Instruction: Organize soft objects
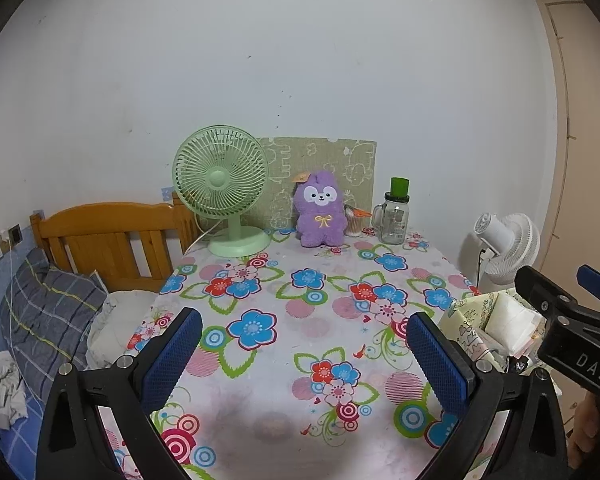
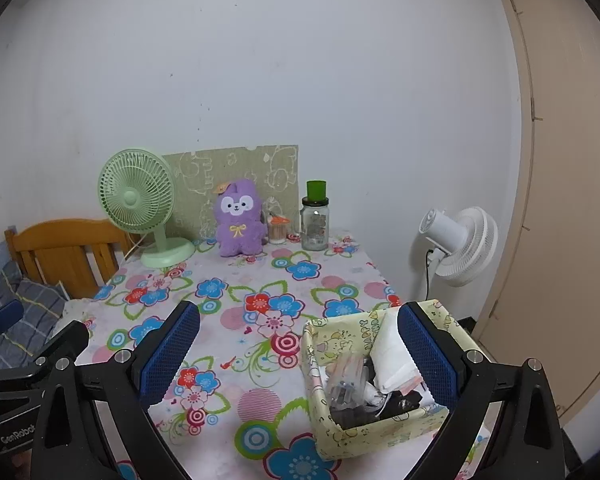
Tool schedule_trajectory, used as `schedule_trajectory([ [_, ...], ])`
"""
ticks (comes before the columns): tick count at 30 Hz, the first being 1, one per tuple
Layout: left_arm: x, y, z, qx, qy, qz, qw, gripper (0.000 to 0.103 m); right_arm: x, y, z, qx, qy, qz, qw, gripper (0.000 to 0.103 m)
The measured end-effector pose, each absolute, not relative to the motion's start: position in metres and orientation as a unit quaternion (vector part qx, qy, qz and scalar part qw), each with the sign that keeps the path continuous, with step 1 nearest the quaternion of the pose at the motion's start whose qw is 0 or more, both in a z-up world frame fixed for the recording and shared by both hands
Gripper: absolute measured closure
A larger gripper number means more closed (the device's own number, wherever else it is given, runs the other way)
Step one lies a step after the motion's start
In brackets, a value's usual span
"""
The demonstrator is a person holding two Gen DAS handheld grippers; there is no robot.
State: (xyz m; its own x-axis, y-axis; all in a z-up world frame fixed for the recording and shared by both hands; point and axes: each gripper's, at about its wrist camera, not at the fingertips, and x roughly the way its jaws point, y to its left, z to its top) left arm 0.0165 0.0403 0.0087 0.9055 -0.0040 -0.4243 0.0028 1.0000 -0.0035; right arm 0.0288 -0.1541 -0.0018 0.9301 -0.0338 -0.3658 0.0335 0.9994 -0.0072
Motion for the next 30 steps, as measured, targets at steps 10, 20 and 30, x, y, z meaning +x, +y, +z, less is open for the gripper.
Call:
schedule_trajectory([
  [10,0.0170,0.0401,0.0090,-0.014,0.222,0.001,0.975,0.000,0.0271,-0.1580,-0.0002,-0.002,0.189,-0.013,0.982,0.002],
  [20,0.0194,0.0349,0.0091,-0.011,0.226,-0.004,0.974,0.000,0.0273,-0.1625,-0.0018,0.006,0.187,-0.017,0.982,0.002],
  [30,0.0204,0.0349,0.0095,-0.016,0.226,0.001,0.974,0.000,0.0277,-0.1614,-0.0028,0.004,0.189,-0.013,0.982,0.002],
])
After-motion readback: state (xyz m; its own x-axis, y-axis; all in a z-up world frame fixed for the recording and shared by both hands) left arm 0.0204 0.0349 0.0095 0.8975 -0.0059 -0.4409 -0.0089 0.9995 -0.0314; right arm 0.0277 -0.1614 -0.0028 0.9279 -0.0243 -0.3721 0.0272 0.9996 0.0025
